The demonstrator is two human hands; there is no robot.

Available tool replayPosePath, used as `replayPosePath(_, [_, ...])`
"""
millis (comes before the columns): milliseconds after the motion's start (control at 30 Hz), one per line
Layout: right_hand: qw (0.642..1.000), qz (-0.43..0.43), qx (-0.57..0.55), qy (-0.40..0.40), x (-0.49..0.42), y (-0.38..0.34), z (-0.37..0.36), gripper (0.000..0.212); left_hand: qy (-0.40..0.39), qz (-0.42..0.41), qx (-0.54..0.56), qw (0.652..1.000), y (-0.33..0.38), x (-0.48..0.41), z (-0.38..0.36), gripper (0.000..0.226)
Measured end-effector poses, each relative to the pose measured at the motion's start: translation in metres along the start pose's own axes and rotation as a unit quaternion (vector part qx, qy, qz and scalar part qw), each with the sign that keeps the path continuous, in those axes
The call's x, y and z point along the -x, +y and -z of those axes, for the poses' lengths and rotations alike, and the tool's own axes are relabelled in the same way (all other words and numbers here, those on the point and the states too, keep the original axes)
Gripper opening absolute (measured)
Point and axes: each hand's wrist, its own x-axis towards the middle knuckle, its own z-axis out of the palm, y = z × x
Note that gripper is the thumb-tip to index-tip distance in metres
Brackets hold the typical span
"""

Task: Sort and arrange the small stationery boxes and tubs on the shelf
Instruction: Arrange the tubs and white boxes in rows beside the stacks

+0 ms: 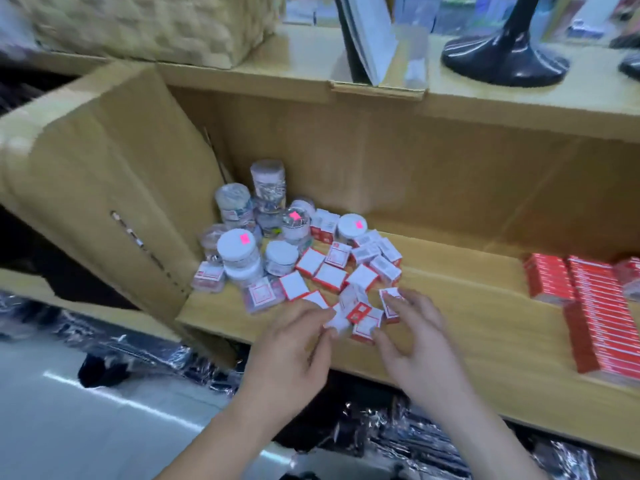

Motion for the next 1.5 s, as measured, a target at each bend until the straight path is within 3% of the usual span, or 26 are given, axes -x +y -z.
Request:
replayPosePath(67, [0.996, 0.043, 0.082, -0.017, -0.015, -0.012, -0.015, 0.063, 0.026, 0.014, -0.089, 0.996, -0.021, 0.000, 0.022, 0.025])
replayPosePath(133, [0.982, 0.066, 0.168, -0.050, -0.025, -0.019, -0.033, 0.075, -0.031, 0.072, -0.143, 0.987, -0.040, 0.001, 0.033, 0.044])
replayPosePath(233, [0.967, 0.080, 0.231, -0.075, -0.027, -0.016, -0.057, 0.071, -0.108, 0.100, -0.121, 0.982, -0.054, 0.007, 0.022, 0.061])
replayPosePath(333, [0.970, 0.064, 0.221, -0.075, -0.022, -0.005, -0.059, 0.066, -0.143, 0.072, -0.096, 0.982, -0.049, 0.010, -0.004, 0.062])
replayPosePath(600, [0.972, 0.031, 0.232, -0.021, -0.028, 0.019, -0.026, 0.063, -0.088, 0.033, -0.044, 0.995, -0.035, -0.020, -0.047, 0.049])
replayPosePath(767, [0.963, -0.002, 0.270, 0.005, -0.044, 0.034, -0.008, 0.069, -0.070, 0.076, 0.021, 0.994, -0.031, -0.026, -0.045, 0.041])
replayPosePath(900, [0.971, 0.029, 0.232, 0.038, -0.051, 0.021, -0.011, 0.065, 0.035, 0.084, 0.039, 0.995, -0.039, -0.012, -0.001, 0.031])
replayPosePath(1033, [0.988, 0.102, 0.116, 0.018, -0.055, -0.032, -0.046, 0.056, 0.158, 0.124, -0.053, 0.978, -0.063, -0.003, 0.052, 0.032])
replayPosePath(1100, [0.990, 0.124, 0.068, -0.004, -0.059, -0.060, -0.073, 0.058, 0.143, 0.161, -0.115, 0.970, -0.083, -0.003, 0.070, 0.055])
replayPosePath(1200, [0.990, 0.136, 0.027, -0.037, -0.074, -0.097, -0.104, 0.071, 0.060, 0.190, -0.093, 0.975, -0.106, -0.006, 0.084, 0.085])
replayPosePath(1300, [0.984, 0.152, 0.061, -0.067, -0.094, -0.122, -0.122, 0.079, 0.003, 0.167, -0.084, 0.982, -0.123, -0.012, 0.086, 0.086])
replayPosePath(1500, [0.986, 0.105, 0.063, -0.113, -0.123, -0.115, -0.148, 0.071, -0.007, 0.106, -0.127, 0.986, -0.137, -0.022, 0.086, 0.080])
